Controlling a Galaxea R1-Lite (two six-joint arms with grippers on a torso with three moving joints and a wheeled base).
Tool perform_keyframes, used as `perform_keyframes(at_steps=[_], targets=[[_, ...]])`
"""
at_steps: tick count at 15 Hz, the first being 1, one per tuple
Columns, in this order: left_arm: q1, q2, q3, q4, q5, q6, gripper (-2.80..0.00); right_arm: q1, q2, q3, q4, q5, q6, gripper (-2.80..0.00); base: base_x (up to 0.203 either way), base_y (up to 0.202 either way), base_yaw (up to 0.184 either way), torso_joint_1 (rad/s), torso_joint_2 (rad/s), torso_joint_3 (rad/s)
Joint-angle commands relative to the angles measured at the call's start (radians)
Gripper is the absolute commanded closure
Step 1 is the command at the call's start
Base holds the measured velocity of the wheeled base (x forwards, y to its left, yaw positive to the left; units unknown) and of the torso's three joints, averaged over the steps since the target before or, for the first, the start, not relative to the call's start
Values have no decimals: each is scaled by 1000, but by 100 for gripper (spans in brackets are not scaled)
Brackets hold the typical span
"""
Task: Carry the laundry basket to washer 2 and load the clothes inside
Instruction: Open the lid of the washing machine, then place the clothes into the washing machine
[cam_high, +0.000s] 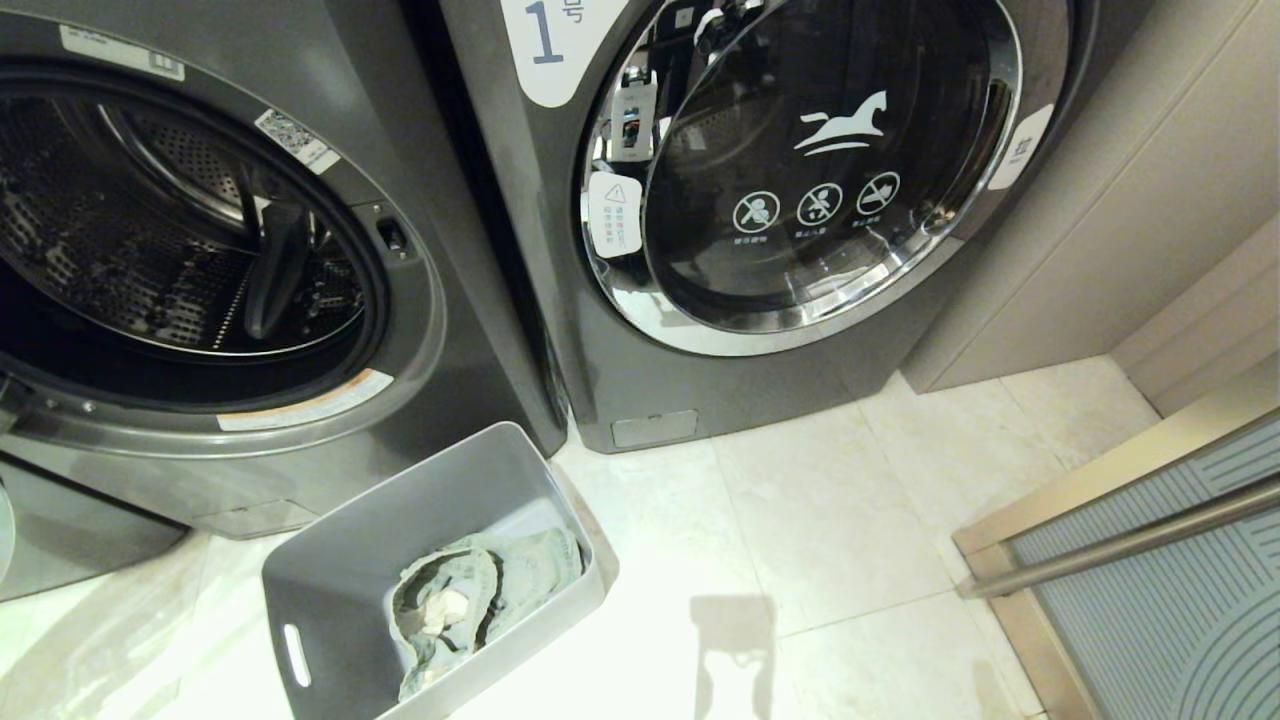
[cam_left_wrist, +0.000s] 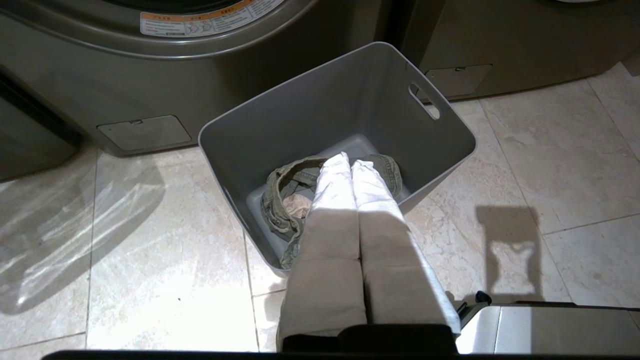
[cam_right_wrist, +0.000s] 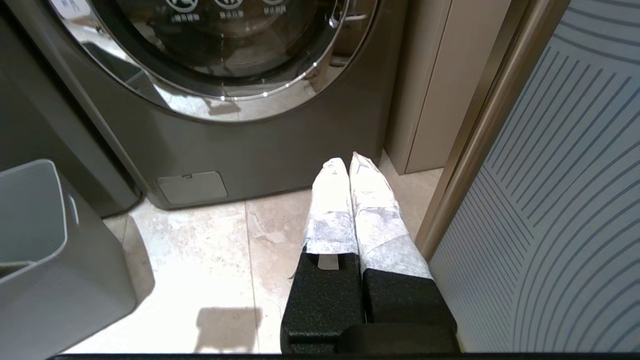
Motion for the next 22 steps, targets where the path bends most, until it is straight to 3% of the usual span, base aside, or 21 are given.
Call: perform_keyframes(at_steps=[1, 13, 22], targets=[[0, 2, 0, 0, 0, 0, 0, 0, 1, 40, -1, 0, -4, 0, 0, 0, 0, 0, 0, 0], [0, 2, 0, 0, 0, 0, 0, 0, 1, 40, -10, 1, 10, 0, 0, 0, 5, 0, 0, 0], [0, 2, 0, 0, 0, 0, 0, 1, 1, 40, -11, 1, 12, 0, 2, -6, 167, 3, 1, 2]])
